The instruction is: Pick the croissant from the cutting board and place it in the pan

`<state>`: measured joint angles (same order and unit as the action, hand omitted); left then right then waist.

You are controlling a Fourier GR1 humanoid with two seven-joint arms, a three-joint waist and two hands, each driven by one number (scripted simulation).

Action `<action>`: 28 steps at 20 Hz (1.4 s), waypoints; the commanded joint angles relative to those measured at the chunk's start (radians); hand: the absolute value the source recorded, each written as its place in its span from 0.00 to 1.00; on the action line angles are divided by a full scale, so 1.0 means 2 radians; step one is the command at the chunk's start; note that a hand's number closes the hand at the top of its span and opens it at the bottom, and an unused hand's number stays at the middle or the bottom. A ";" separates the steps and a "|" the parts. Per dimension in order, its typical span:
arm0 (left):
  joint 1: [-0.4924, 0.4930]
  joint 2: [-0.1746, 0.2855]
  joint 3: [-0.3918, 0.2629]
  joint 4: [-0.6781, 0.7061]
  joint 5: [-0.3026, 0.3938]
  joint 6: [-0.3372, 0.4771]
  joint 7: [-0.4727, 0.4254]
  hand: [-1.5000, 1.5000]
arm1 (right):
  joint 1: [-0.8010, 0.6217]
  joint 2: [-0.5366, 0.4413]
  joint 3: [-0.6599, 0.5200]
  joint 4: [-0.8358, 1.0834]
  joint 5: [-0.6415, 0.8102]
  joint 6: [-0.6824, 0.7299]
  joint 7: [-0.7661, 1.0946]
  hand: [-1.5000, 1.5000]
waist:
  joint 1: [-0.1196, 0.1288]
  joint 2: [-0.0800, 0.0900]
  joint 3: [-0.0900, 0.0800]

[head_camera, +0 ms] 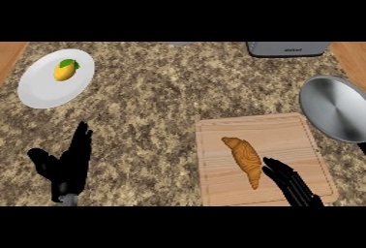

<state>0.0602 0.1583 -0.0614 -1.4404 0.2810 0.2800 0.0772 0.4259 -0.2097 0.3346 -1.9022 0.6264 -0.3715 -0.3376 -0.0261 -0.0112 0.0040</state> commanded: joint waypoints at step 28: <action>0.017 -0.023 -0.014 -0.011 -0.009 -0.014 0.018 0.50 | -0.322 0.075 -0.024 0.079 0.297 0.537 0.481 0.00 | 0.015 0.005 -0.002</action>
<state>0.0568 0.1238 -0.0780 -1.4551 0.2543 0.2582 0.0905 -0.2115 -0.0513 0.3209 -1.7701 1.2511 0.5826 0.6053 0.0099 -0.0025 0.0043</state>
